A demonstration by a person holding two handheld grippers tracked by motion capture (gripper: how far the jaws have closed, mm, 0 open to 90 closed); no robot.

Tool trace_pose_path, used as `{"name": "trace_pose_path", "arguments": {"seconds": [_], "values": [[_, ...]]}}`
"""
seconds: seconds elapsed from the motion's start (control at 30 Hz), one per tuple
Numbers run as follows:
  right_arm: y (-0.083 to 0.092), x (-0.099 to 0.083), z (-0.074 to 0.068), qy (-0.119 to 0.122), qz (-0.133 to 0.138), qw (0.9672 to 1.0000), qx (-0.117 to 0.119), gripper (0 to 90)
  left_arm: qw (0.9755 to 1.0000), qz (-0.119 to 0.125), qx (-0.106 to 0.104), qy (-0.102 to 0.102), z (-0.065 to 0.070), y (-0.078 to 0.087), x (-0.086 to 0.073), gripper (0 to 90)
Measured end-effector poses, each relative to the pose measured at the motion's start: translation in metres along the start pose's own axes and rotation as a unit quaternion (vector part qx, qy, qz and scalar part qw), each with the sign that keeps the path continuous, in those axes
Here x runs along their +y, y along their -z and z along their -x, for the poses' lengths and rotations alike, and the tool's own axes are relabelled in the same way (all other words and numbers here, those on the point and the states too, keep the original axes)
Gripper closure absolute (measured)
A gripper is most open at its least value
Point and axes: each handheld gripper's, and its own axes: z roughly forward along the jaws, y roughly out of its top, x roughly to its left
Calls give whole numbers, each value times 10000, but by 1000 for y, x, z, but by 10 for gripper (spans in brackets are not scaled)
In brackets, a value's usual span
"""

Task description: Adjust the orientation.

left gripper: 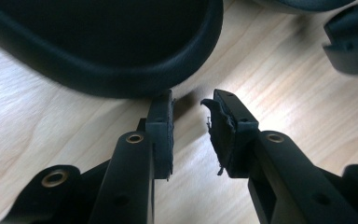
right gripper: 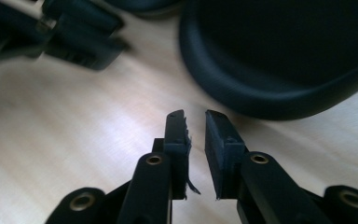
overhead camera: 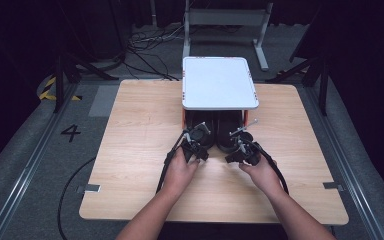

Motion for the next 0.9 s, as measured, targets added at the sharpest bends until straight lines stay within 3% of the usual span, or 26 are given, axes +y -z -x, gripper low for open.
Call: {"name": "trace_pose_path", "arguments": {"seconds": [0.1, 0.13, 0.23, 0.33, 0.4, 0.53, 0.67, 0.73, 0.9], "values": [[-4, 5, 11, -284, -60, 9993, 228, 858, 9999, 27, 105, 10, -3, 0, 3, 704], [-5, 6, 13, -293, -17, 9995, 148, 858, 9997, 74, 219, 60, -4, 0, 4, 706], [-6, 12, 21, -452, 62, 9989, 71, 857, 9993, 195, 284, 111, -12, 3, 7, 712], [-9, 19, 29, -565, -7, 9984, -71, 853, 9993, 252, 225, 162, -14, 6, 7, 711], [-11, 24, 35, -670, -79, 9977, -30, 836, 9995, 271, 159, 106, -11, 7, 6, 707], [-4, 22, 24, -402, -59, 9992, 2, 819, 9999, 137, -46, -41, -4, 3, 9, 701], [-2, 23, 23, -366, 66, 9993, 25, 819, 10000, 90, 21, 1, -3, -4, 14, 707], [-3, 24, 23, -366, 62, 9993, 55, 819, 9998, 103, 169, 11, -4, -5, 15, 734], [0, 23, 22, -238, 188, 9995, 6, 817, 9986, 328, 337, 227, -20, -2, 18, 772]]}}
